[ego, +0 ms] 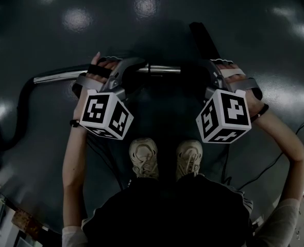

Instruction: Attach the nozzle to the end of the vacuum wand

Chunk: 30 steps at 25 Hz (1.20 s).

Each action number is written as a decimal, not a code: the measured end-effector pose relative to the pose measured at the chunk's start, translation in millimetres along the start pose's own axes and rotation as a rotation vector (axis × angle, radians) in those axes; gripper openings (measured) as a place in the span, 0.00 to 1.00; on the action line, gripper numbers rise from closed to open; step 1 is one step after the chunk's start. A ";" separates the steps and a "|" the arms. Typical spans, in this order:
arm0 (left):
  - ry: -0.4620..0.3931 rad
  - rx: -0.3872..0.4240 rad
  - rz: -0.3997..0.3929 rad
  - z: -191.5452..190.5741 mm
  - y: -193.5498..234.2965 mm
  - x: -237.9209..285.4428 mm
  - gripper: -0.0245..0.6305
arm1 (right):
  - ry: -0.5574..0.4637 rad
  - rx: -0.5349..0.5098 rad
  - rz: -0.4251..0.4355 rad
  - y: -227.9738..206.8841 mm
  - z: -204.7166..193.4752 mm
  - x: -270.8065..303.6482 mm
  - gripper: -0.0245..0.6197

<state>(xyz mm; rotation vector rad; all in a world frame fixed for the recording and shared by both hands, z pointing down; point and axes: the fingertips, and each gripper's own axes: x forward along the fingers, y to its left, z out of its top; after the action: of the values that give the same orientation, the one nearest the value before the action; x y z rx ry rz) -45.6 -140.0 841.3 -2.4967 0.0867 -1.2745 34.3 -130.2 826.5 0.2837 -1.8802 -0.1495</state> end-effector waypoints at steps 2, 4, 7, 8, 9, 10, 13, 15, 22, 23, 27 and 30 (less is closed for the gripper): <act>-0.007 -0.015 0.001 7.0 3.1 3.5 0.33 | 0.000 -0.016 -0.019 -3.0 -4.7 -2.6 0.32; -0.020 -0.030 -0.004 12.0 5.7 6.0 0.33 | 0.007 -0.060 -0.045 -5.1 -4.7 -2.2 0.32; -0.051 -0.055 -0.015 12.2 3.5 5.8 0.33 | -0.040 -0.004 0.038 -1.5 10.8 6.7 0.31; -0.058 -0.064 -0.012 11.3 3.2 6.1 0.33 | -0.056 0.034 0.072 -2.1 15.7 9.1 0.31; -0.062 -0.075 -0.006 9.3 3.4 6.6 0.33 | -0.058 0.031 0.073 -3.4 19.2 11.7 0.31; -0.064 -0.087 -0.001 6.8 3.7 7.4 0.33 | -0.050 0.002 0.051 -3.9 21.3 14.8 0.31; -0.081 -0.114 -0.003 9.3 3.8 10.0 0.33 | -0.071 0.020 0.031 -4.4 19.6 18.1 0.31; -0.149 -0.143 0.013 23.5 6.9 7.0 0.32 | -0.100 0.063 0.028 -5.4 17.9 16.7 0.31; -0.643 -0.596 0.361 85.0 104.1 -57.0 0.05 | -0.384 0.442 -0.246 -69.7 35.5 -40.0 0.05; -0.714 -0.708 0.428 83.3 118.0 -66.8 0.05 | -0.467 0.566 -0.302 -86.7 34.2 -55.4 0.05; -0.954 -1.035 0.627 65.8 151.7 -102.0 0.05 | -0.809 1.091 -0.370 -129.1 18.7 -100.7 0.05; -0.957 -1.067 0.684 60.3 161.8 -106.7 0.05 | -0.902 1.250 -0.342 -137.9 6.7 -108.8 0.05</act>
<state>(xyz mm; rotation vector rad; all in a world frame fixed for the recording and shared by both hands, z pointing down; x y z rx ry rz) -45.6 -254.5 673.7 -3.0647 1.5126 0.4514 77.4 -233.9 691.2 1.5938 -2.5647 0.8419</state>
